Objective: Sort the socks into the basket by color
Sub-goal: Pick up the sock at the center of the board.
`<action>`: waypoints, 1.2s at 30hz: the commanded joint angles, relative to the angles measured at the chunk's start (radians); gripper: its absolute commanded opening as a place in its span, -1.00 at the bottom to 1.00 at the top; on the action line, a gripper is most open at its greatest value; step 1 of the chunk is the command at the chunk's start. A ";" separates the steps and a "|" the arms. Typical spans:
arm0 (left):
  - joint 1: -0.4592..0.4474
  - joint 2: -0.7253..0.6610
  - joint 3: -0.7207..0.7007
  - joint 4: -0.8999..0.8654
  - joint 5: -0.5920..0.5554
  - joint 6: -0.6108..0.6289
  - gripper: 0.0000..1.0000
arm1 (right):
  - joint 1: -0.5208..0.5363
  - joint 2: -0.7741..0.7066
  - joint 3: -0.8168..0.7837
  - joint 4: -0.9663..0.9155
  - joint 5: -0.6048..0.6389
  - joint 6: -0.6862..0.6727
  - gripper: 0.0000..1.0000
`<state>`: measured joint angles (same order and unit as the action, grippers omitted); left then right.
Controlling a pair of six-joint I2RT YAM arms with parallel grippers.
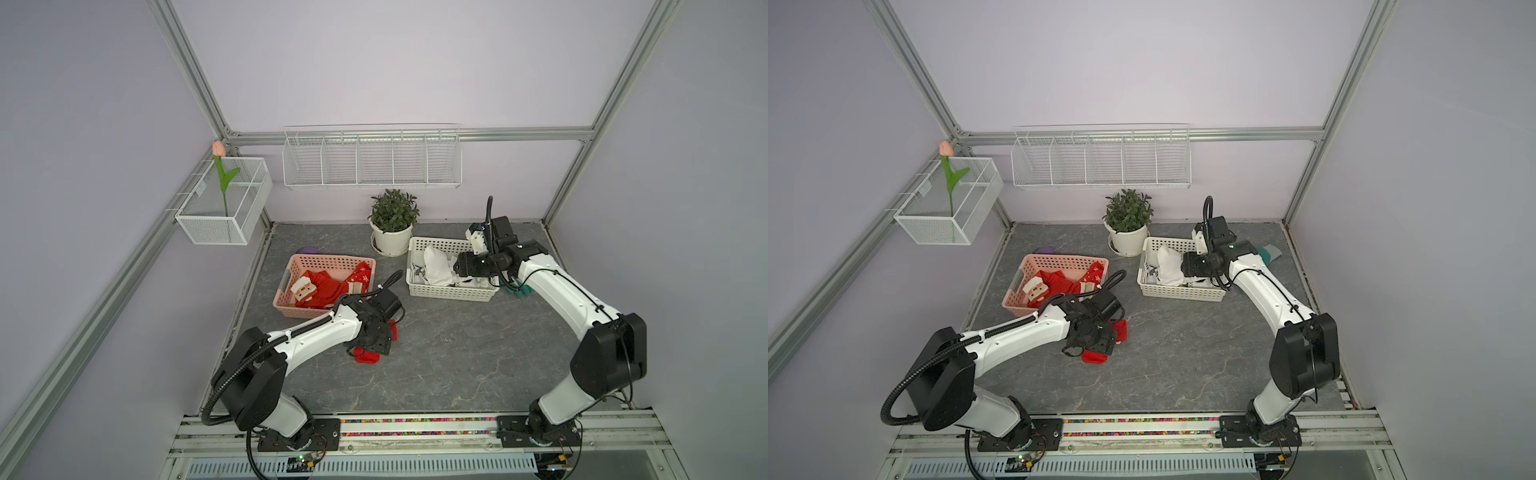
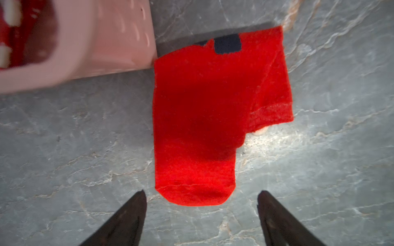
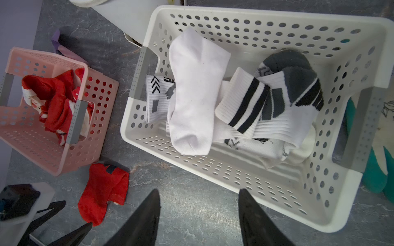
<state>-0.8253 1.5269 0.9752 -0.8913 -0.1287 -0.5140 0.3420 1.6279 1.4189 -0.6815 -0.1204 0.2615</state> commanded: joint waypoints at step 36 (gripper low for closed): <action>-0.022 0.204 0.007 0.086 0.072 -0.005 -0.01 | -0.004 -0.037 -0.018 0.013 0.007 0.002 0.21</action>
<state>-0.8410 1.6894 0.9894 -0.8349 -0.0593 -0.5121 0.3420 1.6238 1.4128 -0.6750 -0.1200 0.2615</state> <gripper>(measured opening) 0.506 0.606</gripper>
